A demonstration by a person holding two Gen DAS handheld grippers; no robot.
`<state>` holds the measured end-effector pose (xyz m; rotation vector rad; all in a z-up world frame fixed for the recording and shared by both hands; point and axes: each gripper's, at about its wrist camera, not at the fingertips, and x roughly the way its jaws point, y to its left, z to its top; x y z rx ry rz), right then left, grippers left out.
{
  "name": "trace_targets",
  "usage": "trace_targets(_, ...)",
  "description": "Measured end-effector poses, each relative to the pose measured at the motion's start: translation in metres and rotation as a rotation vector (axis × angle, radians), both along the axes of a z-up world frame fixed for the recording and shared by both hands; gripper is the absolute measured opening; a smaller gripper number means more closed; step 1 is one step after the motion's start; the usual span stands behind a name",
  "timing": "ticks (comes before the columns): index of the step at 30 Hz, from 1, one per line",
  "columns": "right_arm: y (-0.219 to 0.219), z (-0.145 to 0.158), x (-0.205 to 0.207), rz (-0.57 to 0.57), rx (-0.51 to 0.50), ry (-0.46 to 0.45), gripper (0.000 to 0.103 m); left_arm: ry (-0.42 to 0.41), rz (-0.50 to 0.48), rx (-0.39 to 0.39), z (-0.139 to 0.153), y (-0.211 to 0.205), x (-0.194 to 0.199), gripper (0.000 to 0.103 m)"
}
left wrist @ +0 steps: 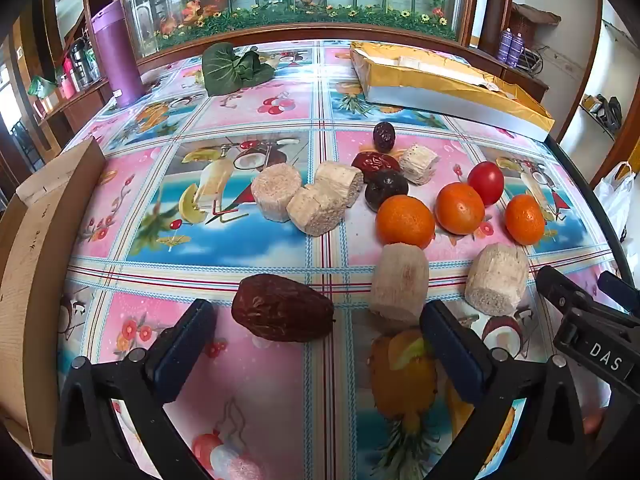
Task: Organize fruits
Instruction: 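Move both grippers toward the pile of dates, cakes and oranges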
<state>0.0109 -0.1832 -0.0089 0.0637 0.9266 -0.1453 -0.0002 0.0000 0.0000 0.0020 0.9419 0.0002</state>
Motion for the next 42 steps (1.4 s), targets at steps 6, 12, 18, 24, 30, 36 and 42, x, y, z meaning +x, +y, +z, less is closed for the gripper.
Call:
trace_targets(6,0.000,0.000,0.000,0.000,-0.002,-0.002,0.102,0.017,-0.057,0.008,0.001,-0.002,-0.009,0.103)
trace_targets(12,0.000,0.001,0.003,-0.018,0.009,0.041,0.102,0.085,-0.139,0.001,0.003,-0.002,-0.017,0.101)
trace_targets(18,-0.002,0.000,0.002,-0.021,0.003,0.041,0.102,0.000,-0.142,-0.138,0.033,0.026,-0.046,0.097)
trace_targets(24,0.002,0.017,-0.004,-0.088,-0.061,0.009,0.102,0.028,-0.059,-0.297,0.035,0.081,-0.048,0.097)
trace_targets(30,0.029,0.053,-0.034,-0.035,-0.021,-0.126,0.102,0.037,0.050,-0.279,0.029,0.127,-0.040,0.096)
trace_targets(36,0.053,0.069,-0.047,0.009,0.018,-0.192,0.102,0.034,0.126,-0.285,0.029,0.167,-0.038,0.096)
trace_targets(42,0.065,0.076,-0.059,0.035,0.011,-0.233,0.102,-0.044,0.163,-0.201,0.044,0.176,-0.048,0.096)
